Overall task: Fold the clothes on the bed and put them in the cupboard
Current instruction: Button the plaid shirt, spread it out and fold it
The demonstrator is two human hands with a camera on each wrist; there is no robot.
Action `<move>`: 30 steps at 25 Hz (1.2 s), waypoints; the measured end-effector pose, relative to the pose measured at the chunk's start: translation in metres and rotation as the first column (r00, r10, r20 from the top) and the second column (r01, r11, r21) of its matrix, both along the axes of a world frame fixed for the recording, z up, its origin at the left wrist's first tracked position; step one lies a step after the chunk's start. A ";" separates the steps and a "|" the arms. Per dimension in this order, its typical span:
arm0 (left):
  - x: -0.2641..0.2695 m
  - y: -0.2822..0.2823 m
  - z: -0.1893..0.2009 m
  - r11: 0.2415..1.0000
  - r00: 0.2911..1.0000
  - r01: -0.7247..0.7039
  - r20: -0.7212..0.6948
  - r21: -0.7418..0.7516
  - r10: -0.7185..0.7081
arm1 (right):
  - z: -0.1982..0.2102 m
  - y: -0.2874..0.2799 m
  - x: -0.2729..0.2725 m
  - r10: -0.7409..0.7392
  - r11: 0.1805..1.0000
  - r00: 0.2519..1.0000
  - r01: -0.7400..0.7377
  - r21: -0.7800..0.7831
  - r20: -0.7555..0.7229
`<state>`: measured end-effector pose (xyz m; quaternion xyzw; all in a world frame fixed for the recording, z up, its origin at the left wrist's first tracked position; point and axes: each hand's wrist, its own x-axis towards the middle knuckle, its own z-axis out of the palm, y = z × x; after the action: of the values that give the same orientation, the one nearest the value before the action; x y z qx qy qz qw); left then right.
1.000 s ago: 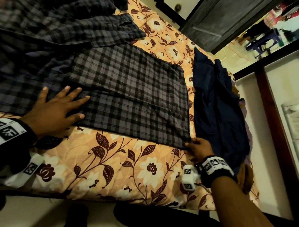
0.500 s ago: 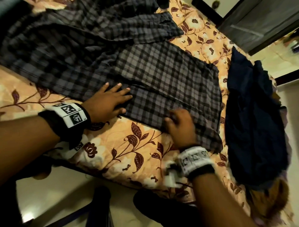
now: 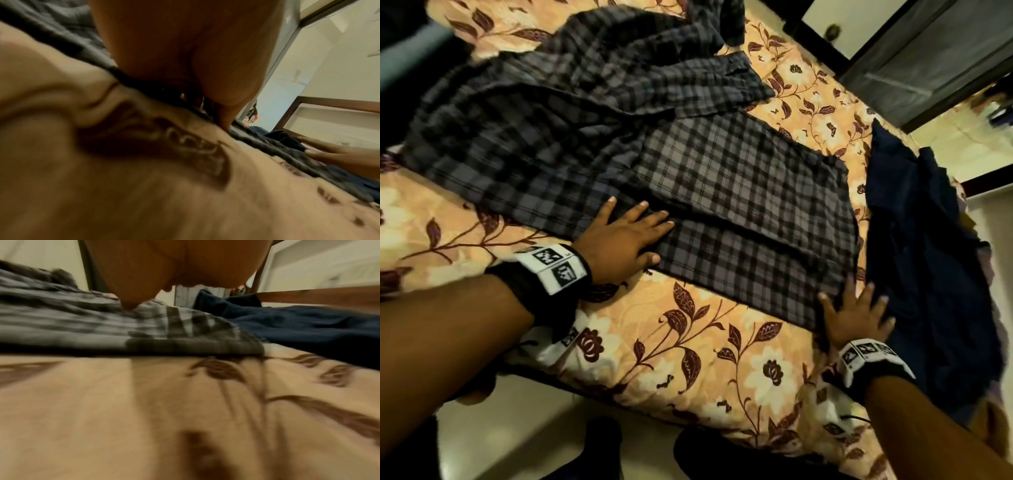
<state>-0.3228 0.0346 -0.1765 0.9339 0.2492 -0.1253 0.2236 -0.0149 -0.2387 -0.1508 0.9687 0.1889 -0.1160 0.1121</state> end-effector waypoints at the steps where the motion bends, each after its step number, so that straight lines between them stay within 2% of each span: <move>1: 0.005 -0.001 0.006 1.000 1.000 0.023 -0.008 0.000 -0.023 | 0.004 0.019 -0.020 0.105 0.989 0.993 -0.109 0.096 0.045; 3: 0.011 -0.003 0.019 0.992 0.992 0.125 -0.031 -0.025 -0.126 | 0.001 0.067 -0.081 0.338 0.912 0.941 -0.322 0.254 -0.024; 5: 0.008 -0.007 0.021 0.979 0.981 0.192 -0.016 -0.066 -0.194 | -0.018 0.107 -0.144 0.564 0.807 0.815 -0.511 0.296 -0.130; 6: -0.004 0.000 0.019 0.981 0.982 0.183 -0.023 -0.061 -0.185 | -0.031 0.117 -0.164 0.607 0.787 0.772 -0.550 0.279 -0.190; 7: -0.023 0.013 0.017 0.990 0.990 0.132 -0.046 -0.044 -0.134 | -0.035 0.125 -0.172 0.591 0.803 0.774 -0.538 0.256 -0.228; 9: -0.078 0.053 0.018 0.997 0.982 -0.063 -0.174 0.046 0.070 | -0.045 0.107 -0.146 0.416 0.908 0.881 -0.389 0.158 -0.225; 10: -0.107 0.070 0.023 0.974 0.949 -0.199 -0.227 0.106 0.219 | -0.044 0.090 -0.124 0.262 0.964 0.945 -0.248 0.095 -0.196; 11: -0.132 0.084 0.029 0.928 0.904 -0.329 -0.224 0.177 0.363 | -0.039 0.074 -0.097 0.103 0.994 0.982 -0.106 -0.007 -0.155; 12: -0.151 0.091 0.037 0.870 0.866 -0.438 -0.156 0.224 0.476 | -0.030 0.064 -0.072 -0.039 0.996 0.993 0.029 -0.087 -0.116; 13: -0.162 0.095 0.044 0.803 0.827 -0.546 0.000 0.238 0.562 | -0.016 0.069 -0.058 -0.108 0.989 0.990 0.098 -0.106 -0.090; 14: -0.164 0.098 0.048 0.740 0.770 -0.637 0.168 0.215 0.615 | -0.005 0.085 -0.058 -0.072 0.992 0.995 0.065 -0.104 -0.066; 15: -0.160 0.099 0.049 0.691 0.705 -0.703 0.287 0.168 0.649 | 0.007 0.111 -0.068 0.063 0.993 0.998 -0.065 -0.104 -0.022; 16: -0.153 0.099 0.049 0.651 0.642 -0.752 0.341 0.104 0.687 | 0.014 0.140 -0.079 0.262 0.960 0.965 -0.259 -0.102 0.014; 17: -0.146 0.102 0.047 0.615 0.581 -0.788 0.351 0.018 0.734 | 0.022 0.176 -0.093 0.442 0.893 0.897 -0.440 -0.092 0.005; 19: -0.137 0.113 0.045 0.571 0.511 -0.805 0.298 -0.165 0.806 | 0.018 0.242 -0.108 0.622 0.783 0.783 -0.622 -0.012 -0.026; 21: -0.138 0.127 0.042 0.559 0.493 -0.783 0.275 -0.274 0.825 | 0.025 0.300 -0.120 0.597 0.802 0.796 -0.595 0.058 -0.097; 23: -0.140 0.141 0.035 0.549 0.481 -0.772 0.271 -0.319 0.834 | 0.025 0.345 -0.108 0.565 0.823 0.823 -0.555 0.120 -0.062; 25: -0.143 0.142 0.028 0.528 0.458 -0.785 0.269 -0.324 0.847 | 0.016 0.372 -0.090 0.611 0.788 0.791 -0.605 0.119 -0.029; 28: -0.145 0.138 0.017 0.512 0.418 -0.801 0.322 -0.310 0.849 | 0.005 0.400 -0.058 0.657 0.747 0.751 -0.639 0.182 -0.062; 30: -0.146 0.141 0.013 0.522 0.428 -0.811 0.340 -0.265 0.838 | 0.001 0.414 -0.042 0.661 0.747 0.750 -0.652 0.128 -0.037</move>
<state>-0.4692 0.1756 -0.1639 0.6874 0.6136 0.2000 0.3331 -0.0572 0.1755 -0.1502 0.8395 0.5276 -0.0976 0.0862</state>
